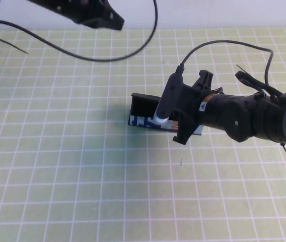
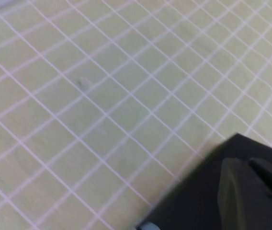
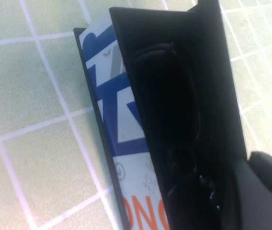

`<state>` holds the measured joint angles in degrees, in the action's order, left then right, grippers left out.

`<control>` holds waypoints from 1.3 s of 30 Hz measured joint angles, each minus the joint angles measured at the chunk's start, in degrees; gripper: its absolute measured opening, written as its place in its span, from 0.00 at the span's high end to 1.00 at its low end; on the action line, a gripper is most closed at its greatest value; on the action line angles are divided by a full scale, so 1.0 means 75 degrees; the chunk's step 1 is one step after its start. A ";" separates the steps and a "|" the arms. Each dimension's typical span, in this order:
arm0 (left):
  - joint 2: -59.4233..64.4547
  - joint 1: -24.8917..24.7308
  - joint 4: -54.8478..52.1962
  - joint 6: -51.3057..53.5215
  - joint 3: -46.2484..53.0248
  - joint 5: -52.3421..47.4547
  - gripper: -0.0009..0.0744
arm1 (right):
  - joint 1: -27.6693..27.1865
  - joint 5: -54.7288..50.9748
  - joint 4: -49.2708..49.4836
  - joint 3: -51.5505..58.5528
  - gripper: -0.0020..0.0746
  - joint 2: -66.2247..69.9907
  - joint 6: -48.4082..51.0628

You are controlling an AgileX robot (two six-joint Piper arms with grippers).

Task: Take glasses out of glasses case
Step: Pick up the glasses from the glasses case

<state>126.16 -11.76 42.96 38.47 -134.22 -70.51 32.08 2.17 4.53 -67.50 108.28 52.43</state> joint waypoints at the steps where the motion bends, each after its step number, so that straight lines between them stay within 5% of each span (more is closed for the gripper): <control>1: -0.0195 -0.0069 0.0000 0.0140 0.0425 0.0000 0.99 | 0.0000 0.0004 0.0010 0.0000 0.97 0.0000 0.0000; 8: -0.1580 -0.0242 0.0431 0.1615 0.4300 0.0860 0.99 | 0.0000 0.0018 0.0056 0.0000 0.97 0.0000 0.0000; 16: -0.2236 -0.0242 0.2762 0.5436 0.7775 0.2485 0.99 | 0.0000 -0.0022 0.0056 0.0000 0.97 0.0000 0.0000; 24: -0.1695 -0.0242 0.5035 0.7954 0.8229 0.3255 0.99 | 0.0000 -0.0040 0.0056 0.0000 0.97 0.0000 0.0000; 39: -0.0791 -0.0242 0.7174 0.9895 0.8231 0.3343 0.99 | 0.0000 -0.0055 0.0075 0.0000 0.97 0.0000 0.0000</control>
<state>120.22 -13.57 96.76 112.68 -72.49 -45.43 32.08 1.76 5.09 -67.50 108.28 52.43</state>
